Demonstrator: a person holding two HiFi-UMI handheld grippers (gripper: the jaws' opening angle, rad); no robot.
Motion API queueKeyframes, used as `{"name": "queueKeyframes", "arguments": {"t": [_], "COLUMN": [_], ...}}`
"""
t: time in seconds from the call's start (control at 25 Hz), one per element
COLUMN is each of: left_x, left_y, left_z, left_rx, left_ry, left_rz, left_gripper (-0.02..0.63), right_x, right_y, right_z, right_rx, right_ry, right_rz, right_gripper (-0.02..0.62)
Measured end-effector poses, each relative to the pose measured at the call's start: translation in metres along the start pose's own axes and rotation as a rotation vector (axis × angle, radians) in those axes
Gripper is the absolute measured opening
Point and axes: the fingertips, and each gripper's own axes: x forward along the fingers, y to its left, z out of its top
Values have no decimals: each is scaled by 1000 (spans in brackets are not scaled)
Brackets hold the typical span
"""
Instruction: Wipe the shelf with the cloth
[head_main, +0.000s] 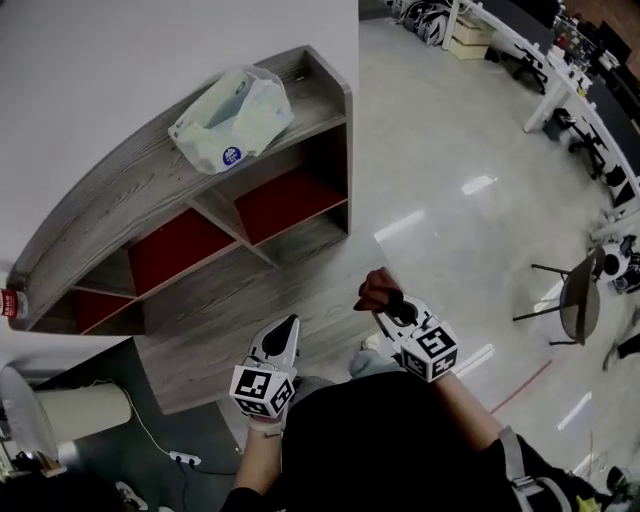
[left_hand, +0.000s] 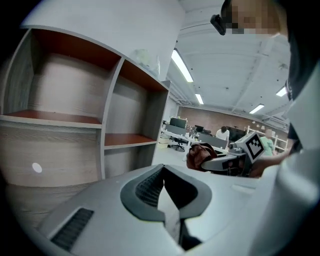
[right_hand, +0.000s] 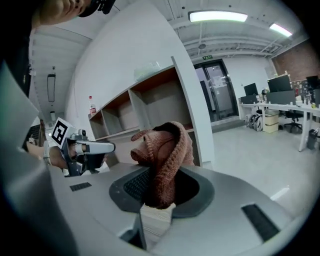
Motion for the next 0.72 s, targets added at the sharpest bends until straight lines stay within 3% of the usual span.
{"name": "queueKeyframes", "arguments": {"t": [0.36, 0.72], "left_x": [7, -11], "left_y": [5, 32], "left_z": [9, 5], "left_rx": [-44, -73], "left_ry": [-34, -44], "left_rz": [170, 253], "left_gripper": [8, 8], "right_x": [62, 136], "right_y": [-13, -7], "right_z": [0, -26], "right_rx": [-46, -37], "right_ry": [97, 212], "right_rz": [192, 241], "right_gripper": [78, 78]}}
